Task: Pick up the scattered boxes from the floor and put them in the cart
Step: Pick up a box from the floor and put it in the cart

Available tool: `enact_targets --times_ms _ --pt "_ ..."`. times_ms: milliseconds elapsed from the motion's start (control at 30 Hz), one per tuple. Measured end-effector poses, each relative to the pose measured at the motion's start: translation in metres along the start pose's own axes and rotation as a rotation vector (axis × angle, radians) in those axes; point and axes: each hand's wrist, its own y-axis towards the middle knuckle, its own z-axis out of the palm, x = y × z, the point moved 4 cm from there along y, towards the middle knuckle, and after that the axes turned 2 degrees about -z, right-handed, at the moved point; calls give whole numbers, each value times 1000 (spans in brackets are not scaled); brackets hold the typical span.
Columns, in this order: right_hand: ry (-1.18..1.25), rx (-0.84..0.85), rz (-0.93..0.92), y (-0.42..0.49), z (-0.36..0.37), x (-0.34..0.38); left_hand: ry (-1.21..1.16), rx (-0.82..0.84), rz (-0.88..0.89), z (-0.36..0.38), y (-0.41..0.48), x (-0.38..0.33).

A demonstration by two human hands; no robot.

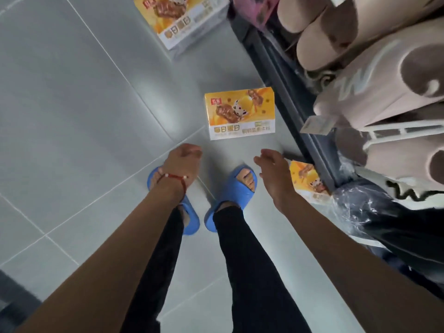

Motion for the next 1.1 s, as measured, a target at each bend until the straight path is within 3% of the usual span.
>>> enact_targets --times_ms 333,533,800,1100 --pt "-74 -254 -54 188 2 -38 -75 -59 46 82 157 -21" --pt "-98 -162 -214 234 10 -36 -268 -17 73 111 206 -24" --pt "-56 -109 -224 208 15 -38 -349 -39 43 103 176 -3" --pt "-1 -42 -156 65 13 -11 -452 -118 -38 40 63 19"
